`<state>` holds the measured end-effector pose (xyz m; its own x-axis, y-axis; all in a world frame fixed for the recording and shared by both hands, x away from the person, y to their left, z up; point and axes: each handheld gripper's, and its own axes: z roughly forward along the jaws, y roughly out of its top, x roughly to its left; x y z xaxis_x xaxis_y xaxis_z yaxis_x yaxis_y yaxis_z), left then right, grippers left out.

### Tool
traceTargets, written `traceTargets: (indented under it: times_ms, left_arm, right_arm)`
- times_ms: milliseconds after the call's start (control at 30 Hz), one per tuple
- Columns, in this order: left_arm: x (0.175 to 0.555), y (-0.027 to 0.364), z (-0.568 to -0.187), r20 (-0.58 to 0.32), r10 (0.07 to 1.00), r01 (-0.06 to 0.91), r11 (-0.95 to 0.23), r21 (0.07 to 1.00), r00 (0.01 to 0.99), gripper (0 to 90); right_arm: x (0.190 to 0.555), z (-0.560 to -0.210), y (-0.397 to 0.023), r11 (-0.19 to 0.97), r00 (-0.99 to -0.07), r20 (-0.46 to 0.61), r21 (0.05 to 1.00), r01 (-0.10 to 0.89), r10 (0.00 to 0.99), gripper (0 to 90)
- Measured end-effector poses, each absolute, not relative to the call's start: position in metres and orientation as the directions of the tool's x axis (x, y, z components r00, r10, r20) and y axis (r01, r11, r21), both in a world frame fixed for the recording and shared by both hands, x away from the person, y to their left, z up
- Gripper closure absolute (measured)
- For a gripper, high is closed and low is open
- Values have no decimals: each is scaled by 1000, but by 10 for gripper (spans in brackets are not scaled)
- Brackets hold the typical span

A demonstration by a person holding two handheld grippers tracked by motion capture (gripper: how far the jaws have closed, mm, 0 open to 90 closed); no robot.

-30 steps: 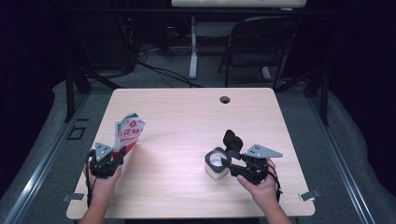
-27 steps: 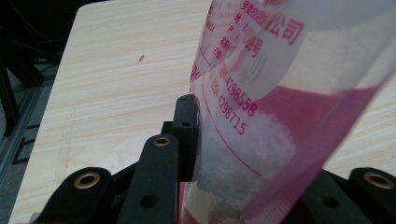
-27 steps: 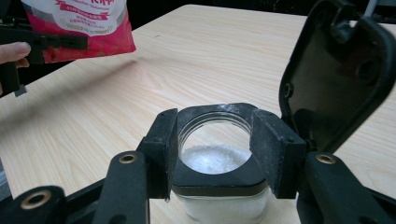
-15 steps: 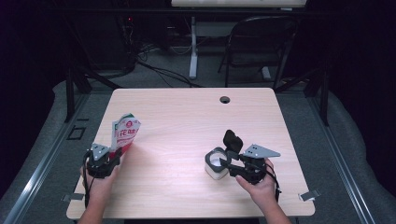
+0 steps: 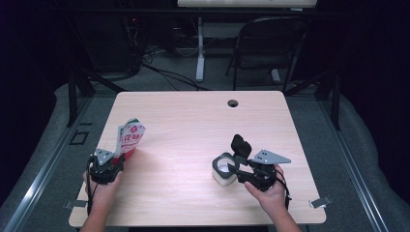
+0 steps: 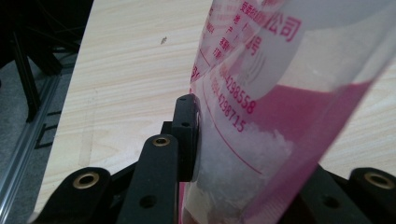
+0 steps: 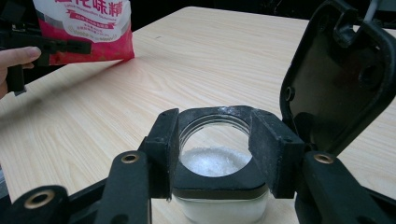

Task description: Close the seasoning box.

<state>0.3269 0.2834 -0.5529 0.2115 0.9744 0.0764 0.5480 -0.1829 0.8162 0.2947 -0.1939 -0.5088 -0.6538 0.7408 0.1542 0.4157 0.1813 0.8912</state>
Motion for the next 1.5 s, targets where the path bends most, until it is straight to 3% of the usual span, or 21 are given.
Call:
traceTargets:
  times_ms: [833, 1167, 1500]
  left_arm:
    - [329, 290, -558, 33, 982, 573, -135, 808, 185, 721]
    - [325, 288, -556, -13, 979, 545, -102, 832, 204, 525]
    - [324, 287, -554, -26, 977, 537, -94, 838, 212, 452]
  right_arm:
    - [294, -509, -193, 162, -648, 170, 894, 419, 742, 515]
    - [295, -510, -193, 160, -648, 171, 894, 419, 742, 512]
    - [295, -509, -194, 153, -643, 177, 893, 424, 745, 509]
